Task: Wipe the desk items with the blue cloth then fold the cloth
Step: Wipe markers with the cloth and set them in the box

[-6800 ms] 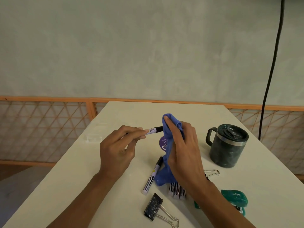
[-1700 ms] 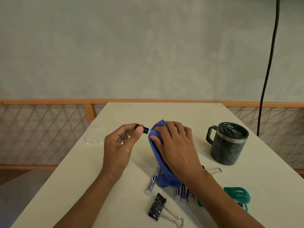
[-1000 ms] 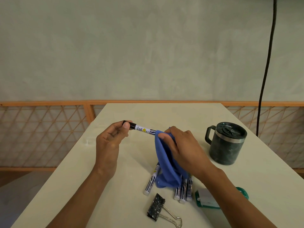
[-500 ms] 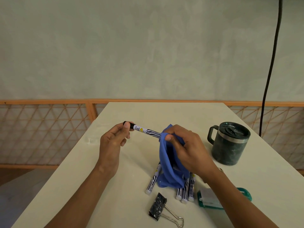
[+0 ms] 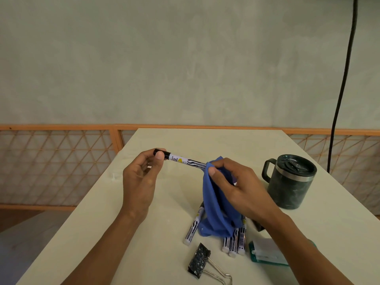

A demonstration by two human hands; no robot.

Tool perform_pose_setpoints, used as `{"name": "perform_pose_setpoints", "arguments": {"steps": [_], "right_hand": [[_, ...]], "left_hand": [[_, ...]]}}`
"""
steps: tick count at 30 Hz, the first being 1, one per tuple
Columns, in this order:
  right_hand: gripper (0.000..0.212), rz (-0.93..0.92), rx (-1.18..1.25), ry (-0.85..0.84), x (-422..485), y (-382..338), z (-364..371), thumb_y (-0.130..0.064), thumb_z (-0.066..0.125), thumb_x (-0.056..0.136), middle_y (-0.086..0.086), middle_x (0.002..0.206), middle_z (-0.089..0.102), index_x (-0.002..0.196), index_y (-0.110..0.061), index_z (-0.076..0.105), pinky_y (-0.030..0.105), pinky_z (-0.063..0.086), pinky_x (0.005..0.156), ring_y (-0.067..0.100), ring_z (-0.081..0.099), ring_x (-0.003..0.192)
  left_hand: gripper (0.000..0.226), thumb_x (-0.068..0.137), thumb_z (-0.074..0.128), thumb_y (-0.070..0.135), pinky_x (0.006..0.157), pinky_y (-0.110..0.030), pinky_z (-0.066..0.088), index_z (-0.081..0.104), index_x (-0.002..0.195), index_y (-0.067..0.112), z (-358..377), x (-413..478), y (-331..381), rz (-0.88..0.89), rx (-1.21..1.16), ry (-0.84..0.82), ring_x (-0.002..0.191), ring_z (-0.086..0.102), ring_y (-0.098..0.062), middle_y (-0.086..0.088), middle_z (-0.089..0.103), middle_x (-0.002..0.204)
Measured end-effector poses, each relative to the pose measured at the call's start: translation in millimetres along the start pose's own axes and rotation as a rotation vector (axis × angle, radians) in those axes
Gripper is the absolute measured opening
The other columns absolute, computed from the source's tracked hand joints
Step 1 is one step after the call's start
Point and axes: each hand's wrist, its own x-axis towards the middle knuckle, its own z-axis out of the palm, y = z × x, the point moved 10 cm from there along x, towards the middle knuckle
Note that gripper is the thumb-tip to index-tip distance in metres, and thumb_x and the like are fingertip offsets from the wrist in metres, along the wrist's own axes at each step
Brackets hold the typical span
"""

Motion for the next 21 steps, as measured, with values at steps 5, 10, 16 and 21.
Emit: {"name": "perform_pose_setpoints", "arguments": {"steps": [5, 10, 16, 21], "right_hand": [[0.023, 0.021, -0.034, 0.121, 1, 3, -7, -0.047, 0.062, 0.105, -0.021, 0.102, 0.076, 0.114, -0.033, 0.078, 0.018, 0.051, 0.079, 0.004, 0.069, 0.096], [0.013, 0.147, 0.222, 0.132, -3, 11, -6, -0.042, 0.075, 0.097, -0.018, 0.101, 0.079, 0.105, -0.035, 0.082, 0.027, 0.058, 0.083, 0.007, 0.073, 0.094], [0.007, 0.13, 0.236, 0.002, -5, 2, 7, -0.038, 0.08, 0.094, -0.013, 0.093, 0.078, 0.098, -0.033, 0.079, 0.025, 0.057, 0.077, 0.008, 0.073, 0.084], [0.01, 0.116, 0.233, 0.257, -5, 1, -20, -0.041, 0.076, 0.096, -0.016, 0.096, 0.077, 0.104, -0.036, 0.079, 0.017, 0.053, 0.073, 0.008, 0.069, 0.086]], "left_hand": [[0.02, 0.103, 0.07, 0.027, 0.098, -0.031, 0.051, 0.079, 0.12, 0.021, 4, 0, 3, 0.028, 0.016, -0.038, 0.11, 0.068, -0.02, 0.002, 0.08, 0.115], [0.025, 0.102, 0.068, 0.021, 0.091, -0.015, 0.051, 0.077, 0.125, 0.02, 9, -1, 4, -0.014, -0.043, -0.072, 0.109, 0.069, -0.005, 0.005, 0.08, 0.117], [0.039, 0.098, 0.065, 0.039, 0.077, -0.023, 0.043, 0.074, 0.135, 0.027, 13, 1, -4, -0.068, -0.043, -0.142, 0.081, 0.056, -0.002, 0.018, 0.07, 0.093], [0.047, 0.099, 0.07, 0.033, 0.095, -0.034, 0.056, 0.063, 0.146, 0.028, 39, -11, -13, -0.143, 0.066, -0.325, 0.113, 0.073, -0.017, 0.006, 0.075, 0.13]]}}
